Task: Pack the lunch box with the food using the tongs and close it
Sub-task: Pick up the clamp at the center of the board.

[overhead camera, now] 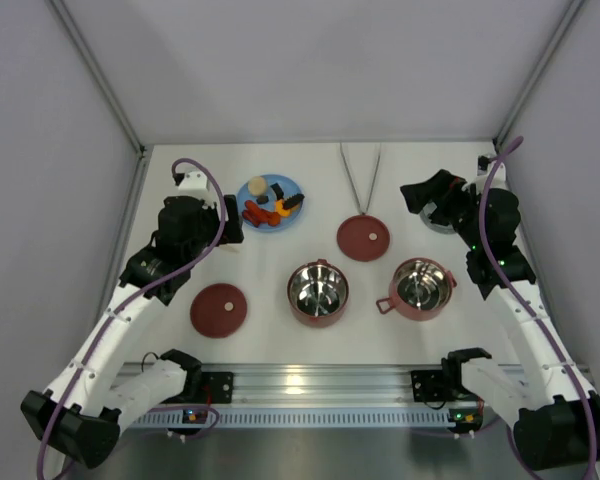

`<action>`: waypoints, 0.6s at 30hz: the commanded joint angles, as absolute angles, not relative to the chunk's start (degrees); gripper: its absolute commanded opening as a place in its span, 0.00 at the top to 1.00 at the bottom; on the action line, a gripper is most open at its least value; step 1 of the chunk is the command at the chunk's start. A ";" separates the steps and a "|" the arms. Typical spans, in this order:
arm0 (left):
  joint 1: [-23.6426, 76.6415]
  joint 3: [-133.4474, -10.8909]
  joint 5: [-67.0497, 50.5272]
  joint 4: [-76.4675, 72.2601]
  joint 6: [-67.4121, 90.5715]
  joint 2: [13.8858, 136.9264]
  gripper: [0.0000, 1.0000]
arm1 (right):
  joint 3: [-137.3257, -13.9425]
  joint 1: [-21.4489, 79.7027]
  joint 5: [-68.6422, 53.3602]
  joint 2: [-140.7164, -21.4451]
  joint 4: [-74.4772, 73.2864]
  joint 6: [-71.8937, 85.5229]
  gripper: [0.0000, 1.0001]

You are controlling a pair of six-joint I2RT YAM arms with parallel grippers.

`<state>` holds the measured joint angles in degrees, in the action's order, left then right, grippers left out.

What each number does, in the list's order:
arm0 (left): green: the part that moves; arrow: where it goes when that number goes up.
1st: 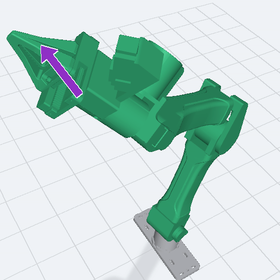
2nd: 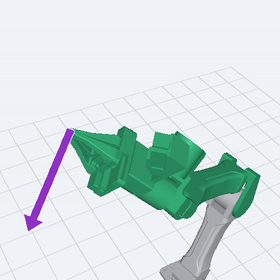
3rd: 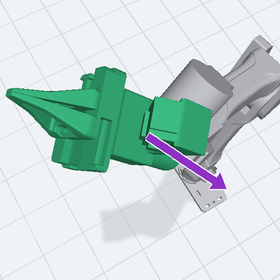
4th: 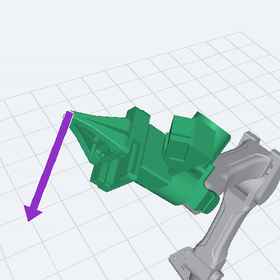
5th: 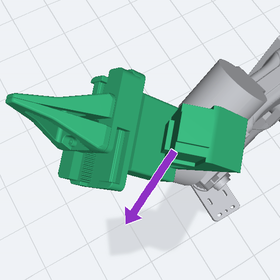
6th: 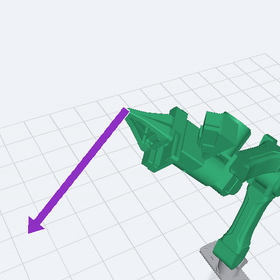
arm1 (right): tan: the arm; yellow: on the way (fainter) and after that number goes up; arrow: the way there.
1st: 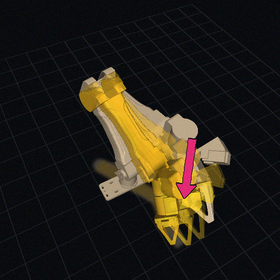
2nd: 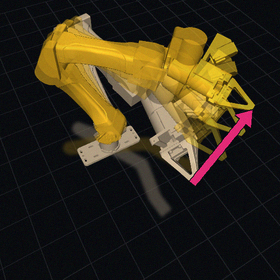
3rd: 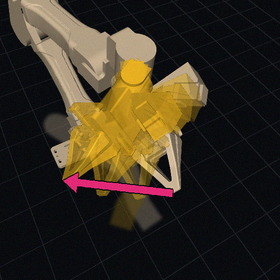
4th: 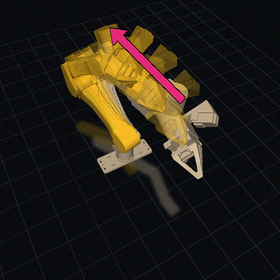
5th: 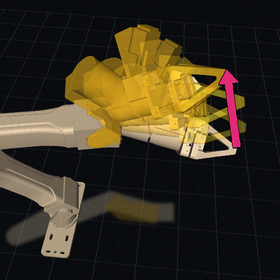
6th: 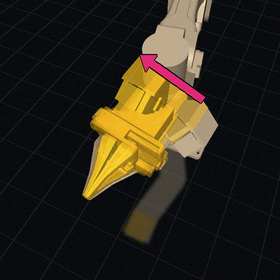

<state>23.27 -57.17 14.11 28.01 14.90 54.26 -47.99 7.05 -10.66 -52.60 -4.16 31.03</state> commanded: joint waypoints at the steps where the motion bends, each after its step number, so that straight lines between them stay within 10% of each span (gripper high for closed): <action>1: 23.03 -57.22 13.54 24.87 14.85 54.49 0.01 | -47.81 6.33 -11.34 -52.12 -2.55 30.23 0.01; 18: 23.03 -58.88 9.93 24.43 15.99 57.65 0.01 | -47.81 6.33 -11.16 -51.42 -3.87 30.32 0.01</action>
